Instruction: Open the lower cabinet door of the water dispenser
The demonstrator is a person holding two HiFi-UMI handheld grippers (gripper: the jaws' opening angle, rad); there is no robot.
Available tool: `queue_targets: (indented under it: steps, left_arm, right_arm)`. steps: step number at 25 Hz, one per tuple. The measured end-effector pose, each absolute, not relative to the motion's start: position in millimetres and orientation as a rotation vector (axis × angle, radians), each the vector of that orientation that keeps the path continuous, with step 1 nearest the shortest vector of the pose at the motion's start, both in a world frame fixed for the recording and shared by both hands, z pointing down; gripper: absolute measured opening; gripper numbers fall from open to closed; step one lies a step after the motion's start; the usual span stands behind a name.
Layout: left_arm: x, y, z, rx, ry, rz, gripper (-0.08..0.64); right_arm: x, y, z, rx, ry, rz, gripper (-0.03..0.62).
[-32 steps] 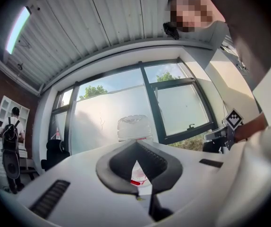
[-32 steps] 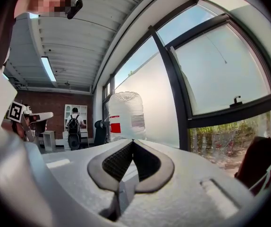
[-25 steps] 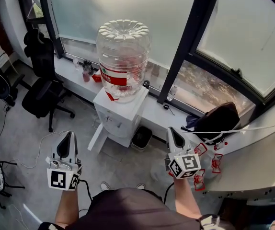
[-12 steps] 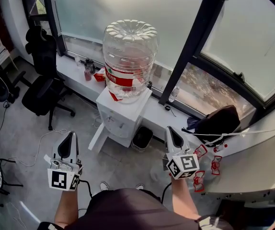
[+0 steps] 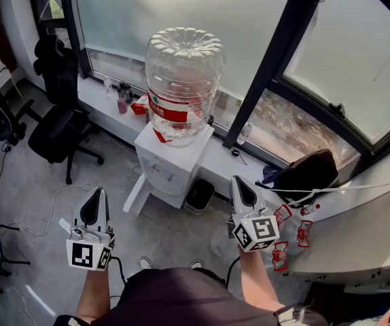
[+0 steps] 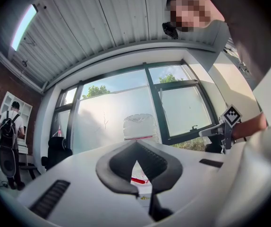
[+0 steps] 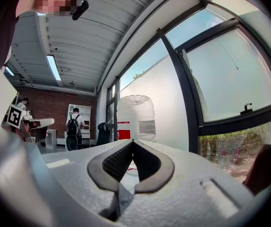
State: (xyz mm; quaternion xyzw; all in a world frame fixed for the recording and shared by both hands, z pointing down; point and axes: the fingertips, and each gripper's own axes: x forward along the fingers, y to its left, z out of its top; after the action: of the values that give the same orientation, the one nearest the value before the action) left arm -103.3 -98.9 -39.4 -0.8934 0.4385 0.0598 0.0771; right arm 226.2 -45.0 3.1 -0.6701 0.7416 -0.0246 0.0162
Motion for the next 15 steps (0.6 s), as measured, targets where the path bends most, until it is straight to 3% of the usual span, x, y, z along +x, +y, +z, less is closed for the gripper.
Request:
queue_targets:
  steps: [15]
  left_arm:
    - [-103.8,-95.0,-34.3,-2.693,1.315,0.197,0.006]
  right_arm:
    - [223.7,-37.9,6.9,-2.098,2.322,-0.056,0.005]
